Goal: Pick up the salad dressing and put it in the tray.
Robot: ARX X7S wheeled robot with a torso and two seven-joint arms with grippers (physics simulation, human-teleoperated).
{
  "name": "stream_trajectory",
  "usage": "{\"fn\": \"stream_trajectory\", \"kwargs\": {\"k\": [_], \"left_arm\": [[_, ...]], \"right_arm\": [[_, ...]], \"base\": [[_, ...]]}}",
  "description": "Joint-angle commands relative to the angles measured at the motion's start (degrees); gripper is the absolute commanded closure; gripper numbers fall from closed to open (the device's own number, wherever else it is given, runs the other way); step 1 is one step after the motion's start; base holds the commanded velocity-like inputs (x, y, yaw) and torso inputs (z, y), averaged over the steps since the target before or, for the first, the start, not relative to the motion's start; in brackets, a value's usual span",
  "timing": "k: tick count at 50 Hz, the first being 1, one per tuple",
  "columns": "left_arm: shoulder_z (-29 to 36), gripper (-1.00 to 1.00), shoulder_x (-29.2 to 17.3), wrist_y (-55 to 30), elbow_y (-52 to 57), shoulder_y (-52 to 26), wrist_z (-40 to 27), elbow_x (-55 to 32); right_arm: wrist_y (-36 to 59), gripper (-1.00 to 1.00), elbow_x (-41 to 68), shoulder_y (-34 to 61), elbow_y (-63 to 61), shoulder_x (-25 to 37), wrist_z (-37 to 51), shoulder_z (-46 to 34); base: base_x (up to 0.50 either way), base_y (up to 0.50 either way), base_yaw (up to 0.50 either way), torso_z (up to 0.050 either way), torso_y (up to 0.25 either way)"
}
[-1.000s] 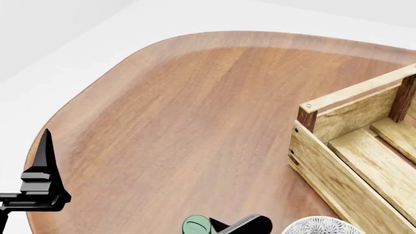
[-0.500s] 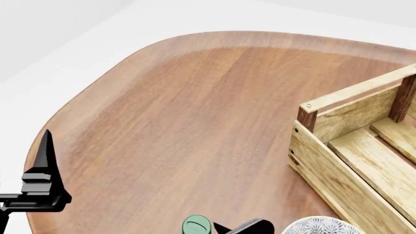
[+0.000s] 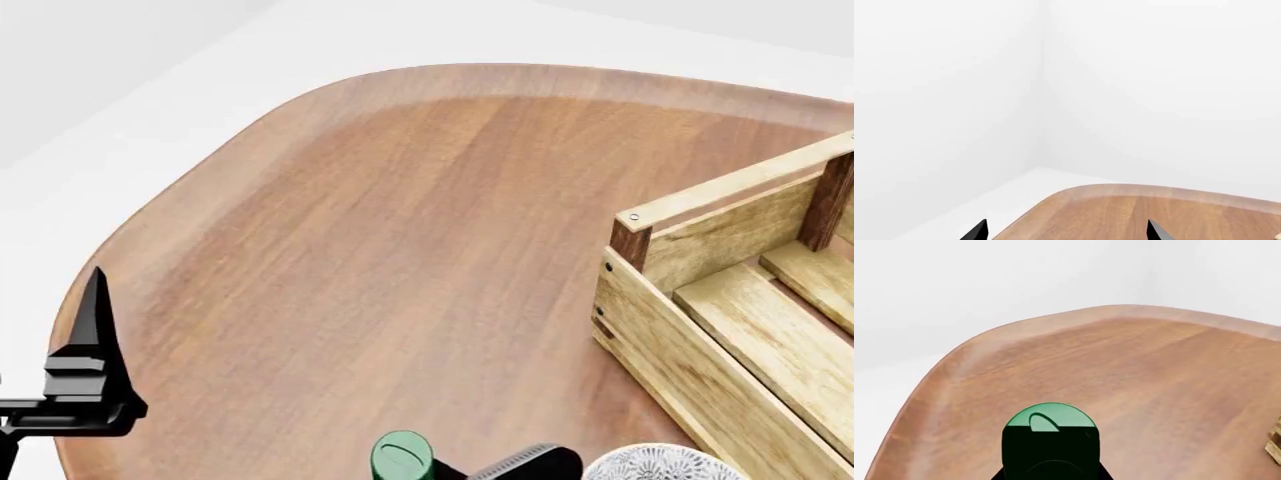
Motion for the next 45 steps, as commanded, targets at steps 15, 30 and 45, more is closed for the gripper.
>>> {"fn": "stream_trajectory", "kwargs": {"k": [15,30,45], "left_arm": [[-0.2,-1.00,-0.2,0.4,-0.2,-0.1,-0.4,-0.9],[-0.7,-1.00,-0.6,0.5,-0.2,-0.3,-0.7,-1.7],[-0.8,-1.00,-0.8,0.7,-0.6,-0.4,-0.6,-2.4]], "right_arm": [[6.2,1.00,1.9,2.9,-18.4,4.9,6.3,7.0],[10.1,1.00,3.7,6.4,-23.5,7.2,10.9,13.6],[15.8,1.00,6.6,11.4,-24.8,9.0,14.6,19.9]], "base": [[0.00,0.00,0.00,0.000,0.000],[0.00,0.00,0.00,0.000,0.001],[0.00,0.00,0.00,0.000,0.001]]}}
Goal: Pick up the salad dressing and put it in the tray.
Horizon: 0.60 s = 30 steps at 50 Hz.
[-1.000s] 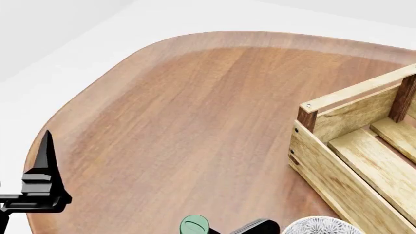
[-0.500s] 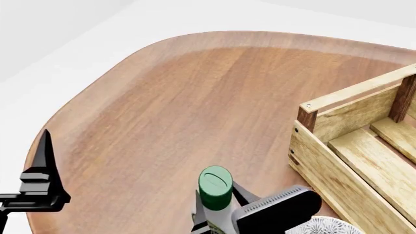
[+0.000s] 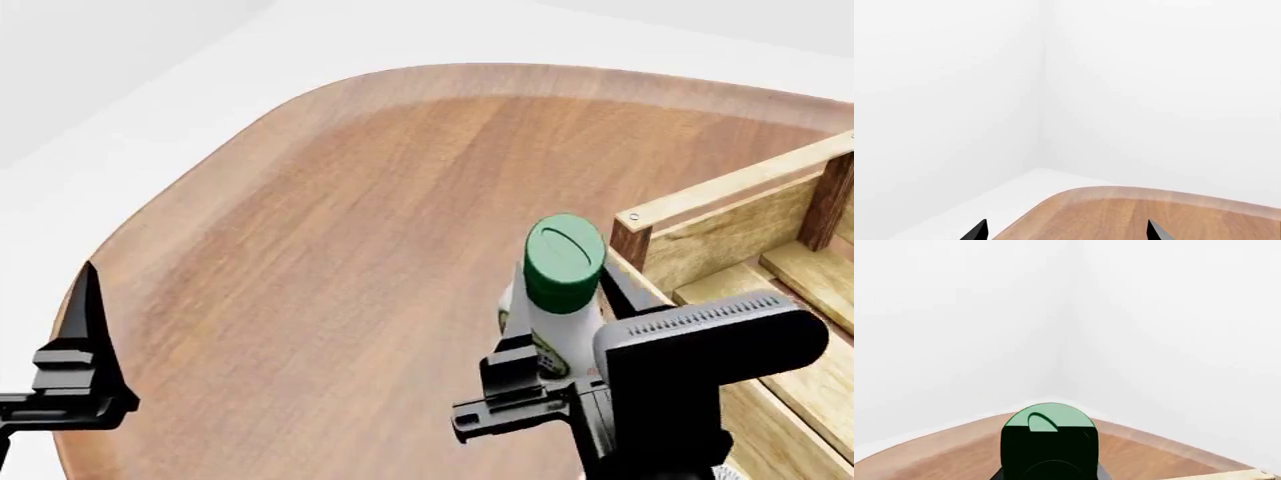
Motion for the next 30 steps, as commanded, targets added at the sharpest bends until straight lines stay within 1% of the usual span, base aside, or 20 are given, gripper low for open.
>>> {"fn": "stream_trajectory", "kwargs": {"k": [1,24,30], "left_arm": [[-0.1,-1.00,-0.2,0.3,-0.3,0.0,0.0,-0.4],[-0.5,-1.00,-0.4,1.9,-1.0,0.9,-0.1,-0.7],[-0.4,-1.00,-0.4,2.1,-1.0,1.0,-0.2,-0.8]], "right_arm": [[4.0,1.00,1.3,3.9,-1.4,1.3,2.3,5.1],[5.7,1.00,-5.6,13.5,11.7,4.4,6.0,6.4],[5.8,1.00,-5.8,15.0,14.2,5.0,7.0,8.4]], "base": [[0.00,0.00,0.00,0.000,0.000],[0.00,0.00,0.00,0.000,0.000],[0.00,0.00,0.00,0.000,0.000]]}}
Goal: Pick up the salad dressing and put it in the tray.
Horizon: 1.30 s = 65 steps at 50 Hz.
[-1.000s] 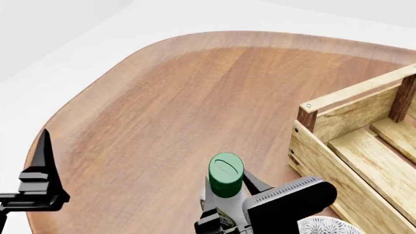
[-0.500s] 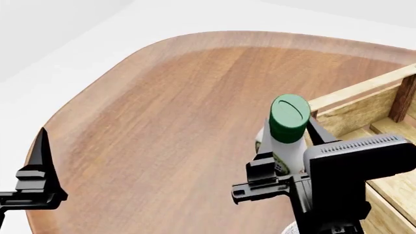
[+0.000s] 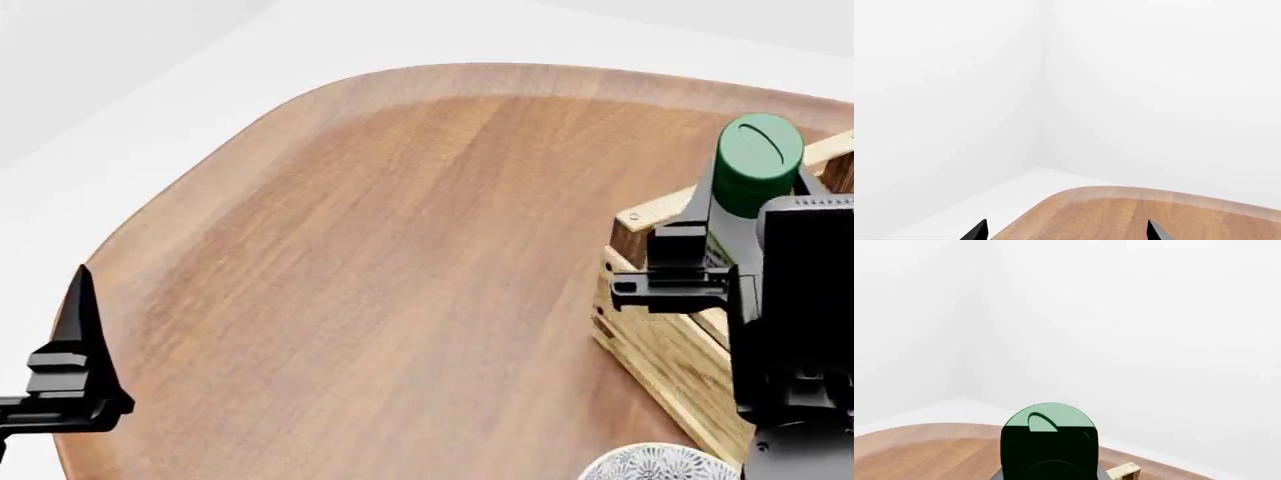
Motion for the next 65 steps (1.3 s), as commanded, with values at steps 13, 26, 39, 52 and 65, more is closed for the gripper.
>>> {"fn": "stream_trajectory", "kwargs": {"k": [13,26,39,52,65], "left_arm": [[0.1,-1.00,-0.3,0.7,-0.3,0.2,-0.4,-0.2],[0.3,-1.00,-0.4,0.9,-0.3,0.2,-0.6,-0.3],[0.6,-1.00,-0.7,1.2,-0.4,0.2,-0.8,-0.3],[1.0,-1.00,-1.0,1.1,-0.3,-0.2,-1.0,-0.2],[1.5,-1.00,-1.3,1.4,-0.2,-0.3,-1.3,0.2]], "right_arm": [[-1.9,1.00,-5.0,5.9,13.8,1.6,2.6,3.7],[-4.8,1.00,-7.0,8.0,24.4,1.3,3.9,4.4],[-10.2,1.00,-8.7,10.1,34.2,0.9,4.6,4.9],[-18.5,1.00,-9.8,14.2,52.9,0.1,4.6,6.4],[-28.5,1.00,-13.0,18.0,69.2,-0.6,6.2,5.4]], "base": [[0.00,0.00,0.00,0.000,0.001],[0.00,0.00,0.00,0.000,0.001],[0.00,0.00,0.00,0.000,0.001],[0.00,0.00,0.00,0.000,0.000],[0.00,0.00,0.00,0.001,0.001]]}}
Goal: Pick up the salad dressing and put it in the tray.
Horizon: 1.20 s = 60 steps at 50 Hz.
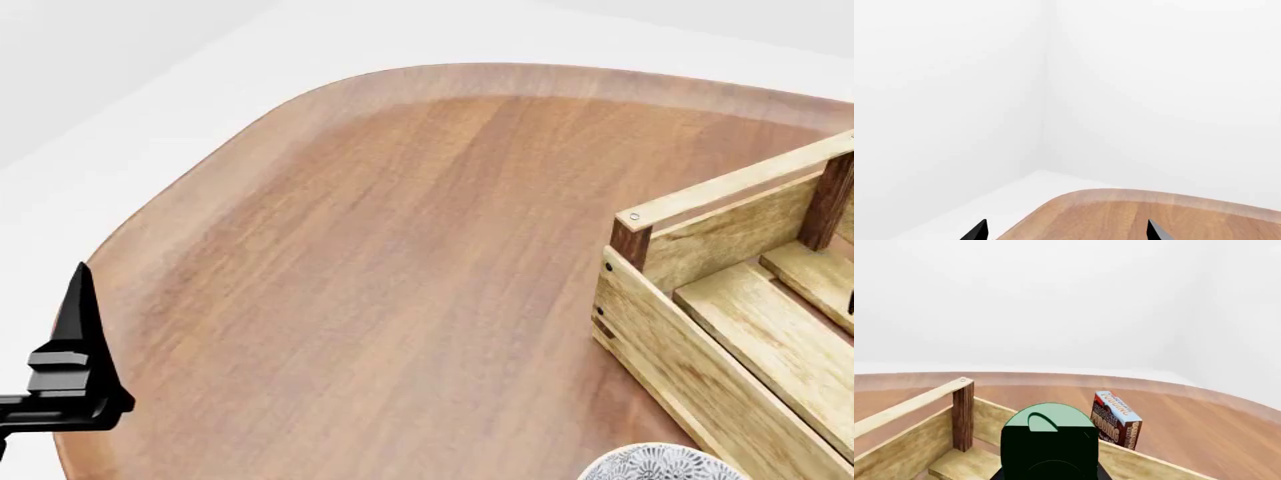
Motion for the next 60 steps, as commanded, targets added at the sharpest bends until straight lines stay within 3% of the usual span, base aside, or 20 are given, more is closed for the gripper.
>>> {"fn": "stream_trajectory", "kwargs": {"k": [1,12,34,35,37,58,59,60], "left_arm": [[0.3,-1.00,-0.3,0.2,0.1,0.0,-0.2,0.1],[0.6,-1.00,-0.4,0.5,0.0,0.1,-0.3,0.2],[1.1,-1.00,-0.7,1.3,-0.5,0.4,-0.4,0.4],[1.1,-1.00,-0.7,1.3,-0.4,0.4,-0.4,0.3],[1.2,-1.00,-0.7,1.3,-0.3,0.4,-0.5,0.3],[1.3,-1.00,-1.1,1.5,-0.2,0.5,-0.8,0.0],[1.3,-1.00,-1.1,1.5,-0.2,0.5,-0.8,0.0],[1.3,-1.00,-1.1,1.5,-0.2,0.5,-0.9,0.0]], "right_arm": [[-10.0,1.00,-4.2,3.4,15.2,-0.8,0.9,-0.6],[-23.9,1.00,-5.8,8.8,36.7,-2.4,0.0,-1.3],[-23.9,1.00,-9.2,5.2,36.8,-3.4,0.9,2.9],[-27.9,1.00,-9.3,4.5,36.8,-3.5,1.1,3.2],[-24.5,1.00,-9.2,5.2,36.8,-3.4,0.9,3.9],[-24.9,1.00,-11.1,5.2,36.8,-3.6,1.5,5.8],[-25.0,-1.00,-11.1,5.1,36.8,-3.6,1.6,5.8],[-25.0,-1.00,-11.2,5.1,36.8,-3.6,1.6,5.9]], "base": [[0.00,0.00,0.00,0.000,0.000],[0.00,0.00,0.00,0.000,0.001],[0.00,0.00,0.00,0.000,0.000],[0.00,0.00,0.00,0.000,0.000],[0.00,0.00,0.00,0.000,0.000],[0.00,0.00,0.00,0.000,0.000],[0.00,0.00,0.00,0.000,0.000],[0.00,0.00,0.00,0.000,0.000]]}}
